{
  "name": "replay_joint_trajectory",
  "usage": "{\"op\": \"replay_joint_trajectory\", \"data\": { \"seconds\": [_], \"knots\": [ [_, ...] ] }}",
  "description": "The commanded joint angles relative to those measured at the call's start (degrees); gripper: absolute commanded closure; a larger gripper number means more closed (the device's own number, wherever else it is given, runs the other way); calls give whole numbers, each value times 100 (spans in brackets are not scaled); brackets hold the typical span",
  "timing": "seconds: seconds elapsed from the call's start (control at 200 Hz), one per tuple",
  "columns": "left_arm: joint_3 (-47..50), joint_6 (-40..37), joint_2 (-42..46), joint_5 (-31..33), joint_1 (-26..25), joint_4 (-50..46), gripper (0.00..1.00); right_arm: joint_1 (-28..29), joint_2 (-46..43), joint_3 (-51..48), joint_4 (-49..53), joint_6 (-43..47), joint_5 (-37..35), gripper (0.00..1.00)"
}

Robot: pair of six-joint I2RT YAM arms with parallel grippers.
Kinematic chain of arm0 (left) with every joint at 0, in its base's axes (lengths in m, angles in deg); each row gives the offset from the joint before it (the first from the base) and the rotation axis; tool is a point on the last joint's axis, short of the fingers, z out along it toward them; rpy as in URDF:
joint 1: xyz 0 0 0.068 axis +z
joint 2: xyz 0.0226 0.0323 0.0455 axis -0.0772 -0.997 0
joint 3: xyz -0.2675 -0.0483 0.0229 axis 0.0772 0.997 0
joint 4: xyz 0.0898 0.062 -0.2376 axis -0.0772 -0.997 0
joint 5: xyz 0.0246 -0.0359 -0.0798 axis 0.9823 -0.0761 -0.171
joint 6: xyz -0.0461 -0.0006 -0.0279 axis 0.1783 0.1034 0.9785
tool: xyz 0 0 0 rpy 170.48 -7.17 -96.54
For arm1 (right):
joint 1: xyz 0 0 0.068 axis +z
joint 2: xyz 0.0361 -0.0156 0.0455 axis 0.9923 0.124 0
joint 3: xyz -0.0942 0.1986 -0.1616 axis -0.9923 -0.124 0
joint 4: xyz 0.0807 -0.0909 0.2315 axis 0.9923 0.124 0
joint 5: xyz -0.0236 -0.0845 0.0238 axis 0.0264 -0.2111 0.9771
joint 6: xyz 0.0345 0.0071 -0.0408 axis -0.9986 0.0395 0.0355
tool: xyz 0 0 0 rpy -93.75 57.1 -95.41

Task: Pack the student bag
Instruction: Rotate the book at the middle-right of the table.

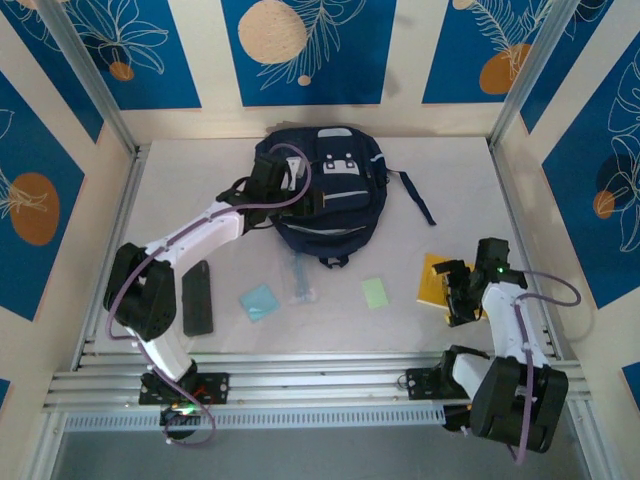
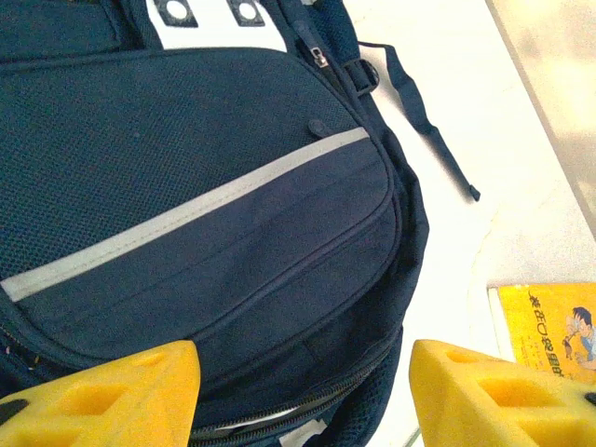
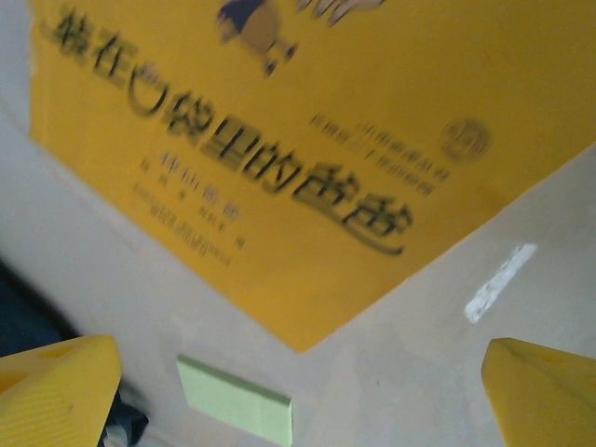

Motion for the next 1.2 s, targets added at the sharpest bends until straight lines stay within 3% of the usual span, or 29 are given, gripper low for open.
{"op": "replay_joint_trajectory", "data": {
  "seconds": [0.0,0.495,0.81,0.94,1.195],
  "knots": [
    [132,197,136,-114,-53,283,39,-284,225,-64,-265,-238,244,1],
    [459,425,257,-169,-99,542,39,-585,822,-192,-489,-631,-288,4],
    [584,515,316,-149,-135,603,40,-568,1682,-31,-960,-453,-405,13],
    [587,518,323,-200,-135,594,40,-576,1773,14,-1278,-96,-282,38],
    [603,562,283,-265,-143,601,40,-516,2083,221,-1781,1209,585,55]
  ]
}}
